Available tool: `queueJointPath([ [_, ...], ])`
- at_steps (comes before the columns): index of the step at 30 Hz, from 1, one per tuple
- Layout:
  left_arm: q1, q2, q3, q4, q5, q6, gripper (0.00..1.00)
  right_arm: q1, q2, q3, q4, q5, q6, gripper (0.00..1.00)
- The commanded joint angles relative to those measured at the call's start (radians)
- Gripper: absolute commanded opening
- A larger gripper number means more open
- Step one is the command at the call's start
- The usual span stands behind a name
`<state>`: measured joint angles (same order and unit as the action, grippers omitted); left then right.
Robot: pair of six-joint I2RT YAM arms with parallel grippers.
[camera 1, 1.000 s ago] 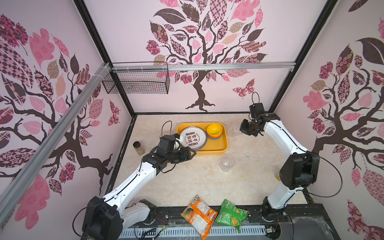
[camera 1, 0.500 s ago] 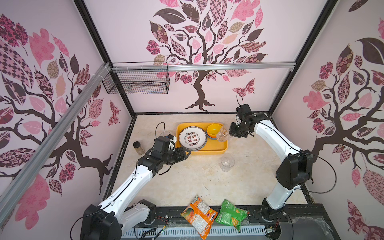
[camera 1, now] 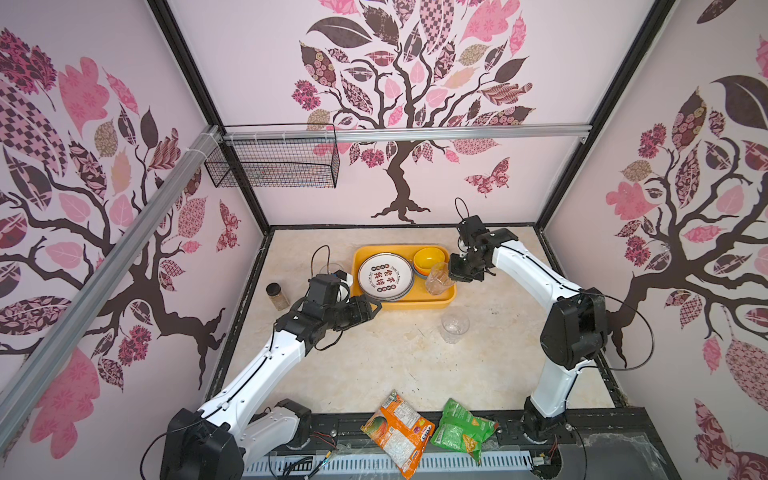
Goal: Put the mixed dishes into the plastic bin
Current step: 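Lower the clear cup into the bin beside the bowls with the right gripper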
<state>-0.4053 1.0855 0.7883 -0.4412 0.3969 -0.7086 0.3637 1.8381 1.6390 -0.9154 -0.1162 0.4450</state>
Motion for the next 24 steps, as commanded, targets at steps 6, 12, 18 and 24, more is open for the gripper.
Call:
queueJointPath([
  [6,0.005,0.003,-0.028,0.013,-0.004,-0.002,0.71,0.017,0.066,0.016,0.005,0.01,-0.012,0.01],
  [12,0.005,0.005,-0.029,0.011,-0.003,-0.002,0.71,0.024,0.095,0.013,0.012,0.019,-0.012,0.01],
  [18,0.006,0.004,-0.029,0.008,-0.004,0.0,0.71,0.033,0.126,0.013,0.021,0.034,-0.009,0.02],
  [24,0.006,0.004,-0.031,0.006,-0.004,0.003,0.71,0.041,0.154,0.026,0.018,0.052,-0.008,0.02],
])
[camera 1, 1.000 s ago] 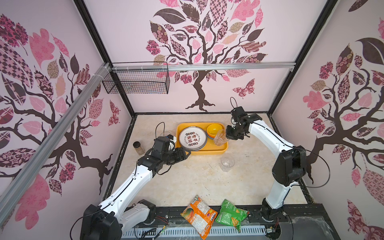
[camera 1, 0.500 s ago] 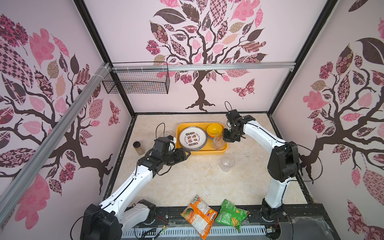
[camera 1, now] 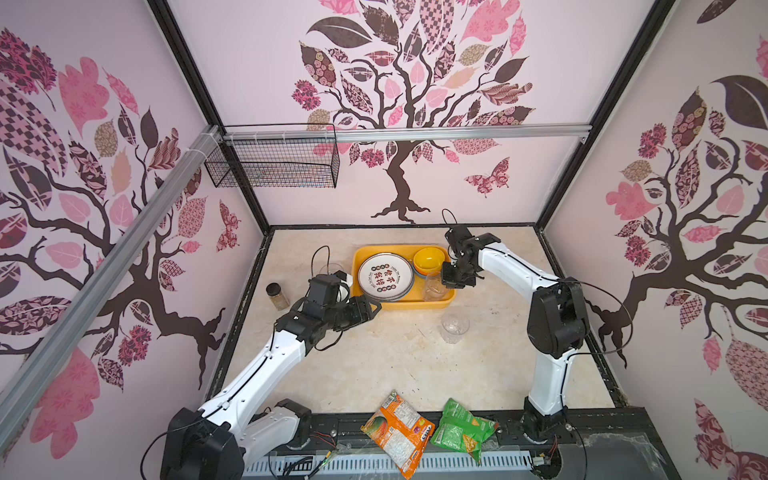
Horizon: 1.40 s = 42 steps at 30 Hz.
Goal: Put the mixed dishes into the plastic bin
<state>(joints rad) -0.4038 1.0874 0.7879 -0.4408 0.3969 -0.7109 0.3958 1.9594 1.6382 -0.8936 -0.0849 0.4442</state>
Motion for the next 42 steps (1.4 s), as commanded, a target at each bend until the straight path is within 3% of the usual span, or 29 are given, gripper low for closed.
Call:
queueJointPath([
  [1,0.006,0.002,-0.03,0.004,-0.004,0.005,0.71,0.011,0.036,0.028,-0.004,0.026,-0.007,0.02],
  [17,0.012,-0.01,-0.045,0.002,-0.009,0.005,0.71,0.034,0.083,0.052,-0.006,0.064,-0.003,0.06],
  [23,0.013,-0.018,-0.045,-0.003,-0.015,0.004,0.71,0.046,0.076,0.077,-0.019,0.07,-0.003,0.18],
  [34,0.017,-0.038,-0.006,-0.052,-0.073,-0.001,0.71,0.047,-0.034,0.083,-0.017,0.083,0.0,0.25],
  [42,0.064,-0.014,0.064,-0.145,-0.153,-0.011,0.69,0.047,-0.183,-0.001,0.04,0.062,-0.007,0.28],
])
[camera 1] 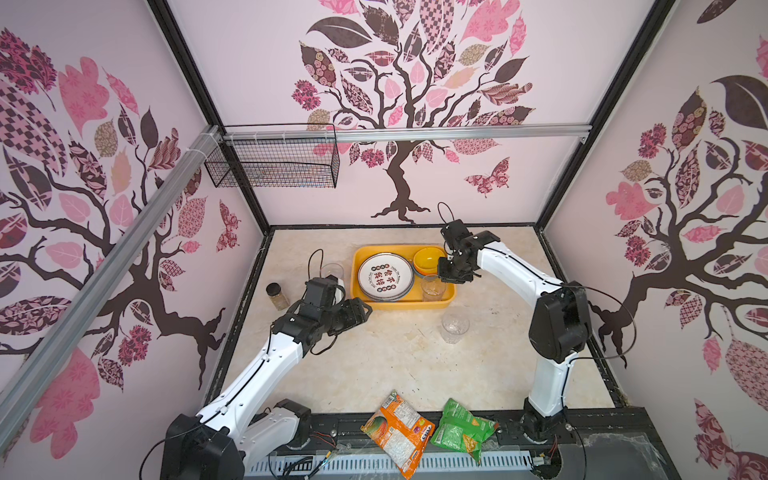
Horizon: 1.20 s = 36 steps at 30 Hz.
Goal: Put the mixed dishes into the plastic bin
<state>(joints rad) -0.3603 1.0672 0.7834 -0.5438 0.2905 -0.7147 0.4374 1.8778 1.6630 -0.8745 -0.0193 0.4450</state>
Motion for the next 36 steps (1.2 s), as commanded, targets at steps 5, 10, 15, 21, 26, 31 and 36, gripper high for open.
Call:
queueJointPath([
  [5,0.092,0.037,0.122,-0.105,-0.107,-0.021,0.67,0.005,-0.233,-0.161,0.149,-0.128,-0.031,0.33],
  [10,0.159,0.068,0.172,-0.142,-0.171,-0.039,0.66,0.009,-0.351,-0.32,0.324,-0.3,-0.019,0.37],
  [15,0.205,0.122,0.226,-0.162,-0.224,-0.038,0.66,0.044,-0.434,-0.424,0.475,-0.408,0.002,0.4],
  [21,0.222,0.198,0.286,-0.161,-0.298,-0.037,0.64,0.158,-0.468,-0.469,0.591,-0.44,-0.025,0.43],
  [26,0.243,0.281,0.329,-0.135,-0.344,-0.059,0.63,0.231,-0.47,-0.485,0.644,-0.471,-0.037,0.43],
  [31,0.265,0.377,0.372,-0.099,-0.368,-0.084,0.64,0.268,-0.49,-0.511,0.674,-0.482,-0.051,0.44],
  [36,0.279,0.482,0.42,-0.068,-0.379,-0.105,0.64,0.277,-0.505,-0.541,0.697,-0.478,-0.052,0.45],
])
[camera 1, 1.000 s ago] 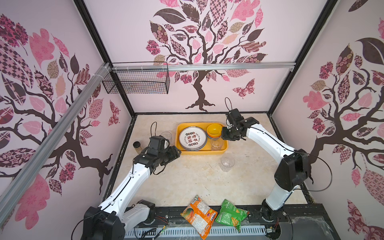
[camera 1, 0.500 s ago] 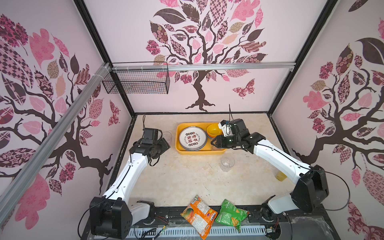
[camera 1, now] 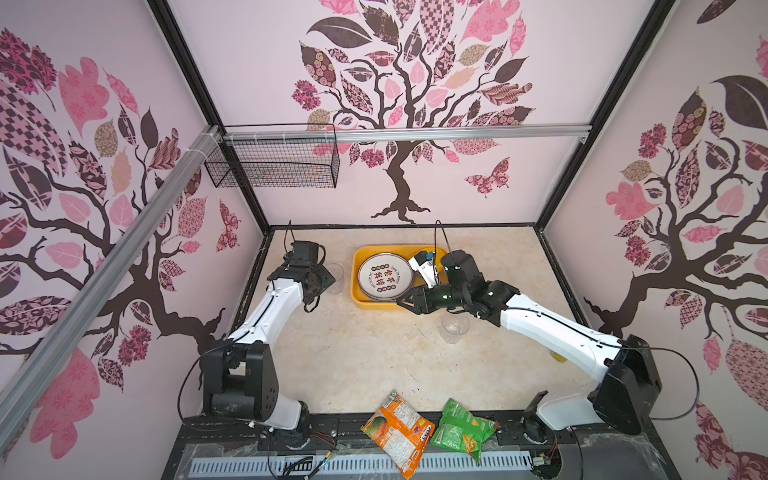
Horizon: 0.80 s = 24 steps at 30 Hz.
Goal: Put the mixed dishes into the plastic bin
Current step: 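Grasp the clear cup with the left gripper while the right gripper hovers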
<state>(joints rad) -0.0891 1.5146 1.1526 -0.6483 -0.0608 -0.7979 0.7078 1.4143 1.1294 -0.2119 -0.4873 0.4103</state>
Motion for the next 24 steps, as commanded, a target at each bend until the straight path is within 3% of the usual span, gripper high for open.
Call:
queueJointPath([
  [1,0.009,0.051,0.059,0.046,-0.029,-0.022,0.63,0.008,-0.041,-0.009,0.033,-0.008,-0.019,0.45],
  [15,0.017,0.281,0.186,0.078,-0.022,-0.03,0.48,0.008,-0.037,-0.042,0.026,0.009,-0.032,0.44],
  [24,0.017,0.315,0.174,0.081,-0.006,-0.024,0.32,0.007,-0.023,-0.046,0.025,0.023,-0.035,0.44],
])
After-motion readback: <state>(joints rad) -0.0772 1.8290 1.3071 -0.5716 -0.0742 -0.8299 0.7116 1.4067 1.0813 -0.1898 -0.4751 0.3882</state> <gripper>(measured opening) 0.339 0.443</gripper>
